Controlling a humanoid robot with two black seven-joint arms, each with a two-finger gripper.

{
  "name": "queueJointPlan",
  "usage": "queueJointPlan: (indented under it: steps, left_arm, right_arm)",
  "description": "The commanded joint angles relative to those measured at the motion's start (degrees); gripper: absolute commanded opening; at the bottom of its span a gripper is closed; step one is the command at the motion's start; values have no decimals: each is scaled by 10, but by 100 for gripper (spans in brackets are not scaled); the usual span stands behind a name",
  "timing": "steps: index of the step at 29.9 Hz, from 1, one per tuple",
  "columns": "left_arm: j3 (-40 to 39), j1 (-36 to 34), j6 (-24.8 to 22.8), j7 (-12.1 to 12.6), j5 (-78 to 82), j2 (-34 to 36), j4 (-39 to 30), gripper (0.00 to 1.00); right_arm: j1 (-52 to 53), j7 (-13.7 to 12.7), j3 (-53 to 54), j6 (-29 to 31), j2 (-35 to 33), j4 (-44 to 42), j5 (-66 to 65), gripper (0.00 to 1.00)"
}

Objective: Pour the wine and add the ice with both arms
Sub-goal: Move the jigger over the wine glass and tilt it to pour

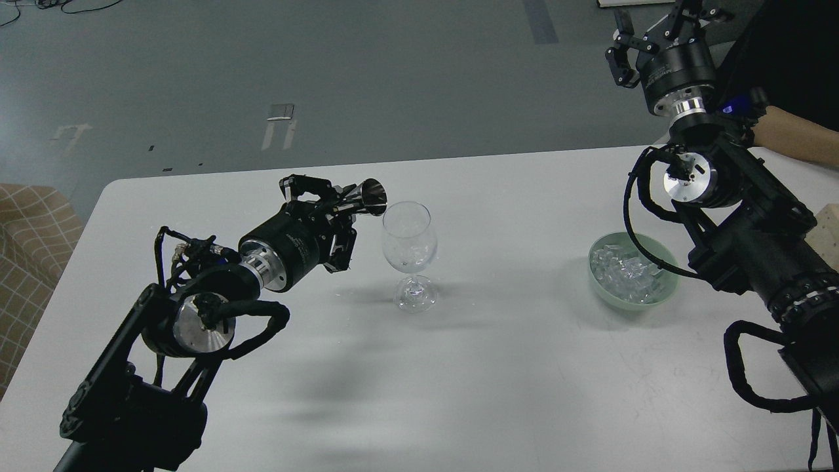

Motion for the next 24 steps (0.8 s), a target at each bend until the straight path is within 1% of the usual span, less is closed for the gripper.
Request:
queueJointPlan:
  steps: [1, 18, 24]
  left_arm:
    - [1, 0, 0, 0, 35, -5, -1, 0]
    - [4, -2, -1, 0, 140, -5, -8, 0]
    - [22, -3, -1, 14, 179, 2, -37, 0]
  right_arm:
    - [0, 0, 0, 0, 0, 0, 0, 100]
    - [-1, 0, 0, 0, 1, 0, 0, 100]
    - [0, 0, 0, 0, 1, 0, 0, 100]
